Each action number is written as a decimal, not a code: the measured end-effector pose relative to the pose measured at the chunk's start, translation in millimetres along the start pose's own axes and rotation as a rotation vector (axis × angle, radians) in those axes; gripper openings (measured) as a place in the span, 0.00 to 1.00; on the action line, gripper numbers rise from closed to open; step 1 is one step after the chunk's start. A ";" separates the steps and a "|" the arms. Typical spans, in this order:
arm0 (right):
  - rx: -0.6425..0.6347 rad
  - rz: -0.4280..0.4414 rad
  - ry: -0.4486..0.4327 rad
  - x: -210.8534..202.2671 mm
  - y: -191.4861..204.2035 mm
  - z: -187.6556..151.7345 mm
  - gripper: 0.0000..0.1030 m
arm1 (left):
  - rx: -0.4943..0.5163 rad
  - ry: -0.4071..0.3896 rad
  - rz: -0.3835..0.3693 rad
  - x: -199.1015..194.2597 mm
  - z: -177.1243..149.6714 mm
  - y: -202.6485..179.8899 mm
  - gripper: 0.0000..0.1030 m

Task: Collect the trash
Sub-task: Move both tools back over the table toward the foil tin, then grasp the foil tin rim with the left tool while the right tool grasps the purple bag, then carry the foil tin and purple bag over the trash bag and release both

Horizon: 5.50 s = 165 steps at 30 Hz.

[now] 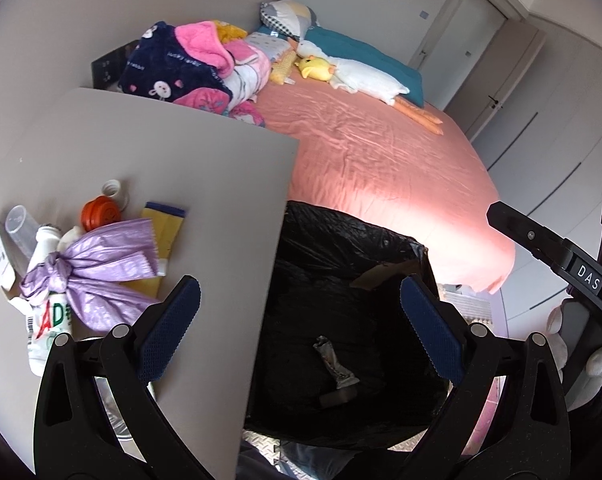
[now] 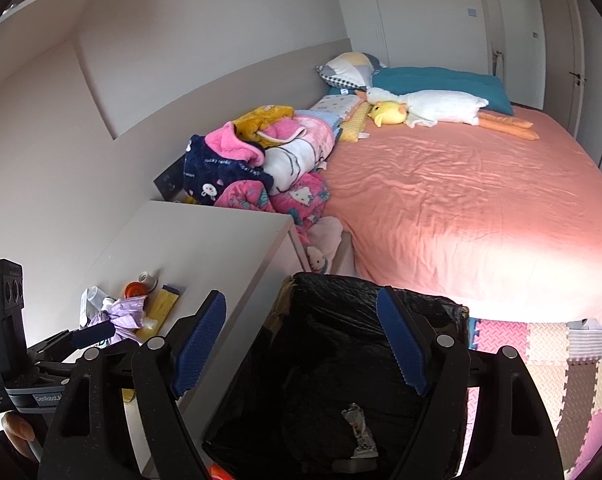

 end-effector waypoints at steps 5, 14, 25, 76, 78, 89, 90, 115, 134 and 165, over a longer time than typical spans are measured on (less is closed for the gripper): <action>-0.034 0.031 0.021 8.8 18.4 -3.3 0.76 | -0.035 -0.003 0.041 -8.1 -7.9 17.1 0.94; -0.111 0.096 0.060 21.6 51.7 -11.3 0.76 | -0.119 -0.020 0.120 -26.2 -25.1 47.2 0.94; -0.195 0.174 0.094 38.3 89.4 -27.6 0.76 | -0.170 -0.024 0.271 -45.2 -60.4 79.4 0.94; -0.380 0.247 0.290 91.4 183.9 -93.2 0.72 | -0.338 -0.003 0.273 -44.2 -130.9 147.1 0.03; -0.385 0.251 0.298 95.2 188.1 -95.2 0.72 | -0.338 0.007 0.260 -45.3 -131.7 149.5 0.03; -0.406 0.257 0.315 103.5 205.9 -102.0 0.72 | -0.336 0.015 0.195 -39.9 -131.7 145.8 0.02; -0.404 0.256 0.313 103.1 205.9 -102.0 0.72 | -0.332 0.010 0.191 -41.1 -130.2 143.9 0.02; -0.448 0.302 0.389 137.4 270.0 -126.1 0.57 | -0.382 -0.138 0.297 -129.0 -114.9 201.3 0.02; -0.443 0.313 0.412 153.4 286.7 -133.1 0.14 | -0.380 -0.137 0.267 -132.8 -114.0 218.9 0.02; -0.227 0.204 0.174 65.6 152.2 -31.3 0.14 | -0.121 -0.167 0.060 -80.1 -17.1 95.6 0.02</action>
Point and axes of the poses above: each gripper's, at about its wrist camera, not at the fingertips, and x roughly the way its jaws point, y to its left, z to its top, the point moved 6 cm from there along x, roughly the way its jaws point, and after that the axes turned 10 degrees about x, right-handed, at the moved point
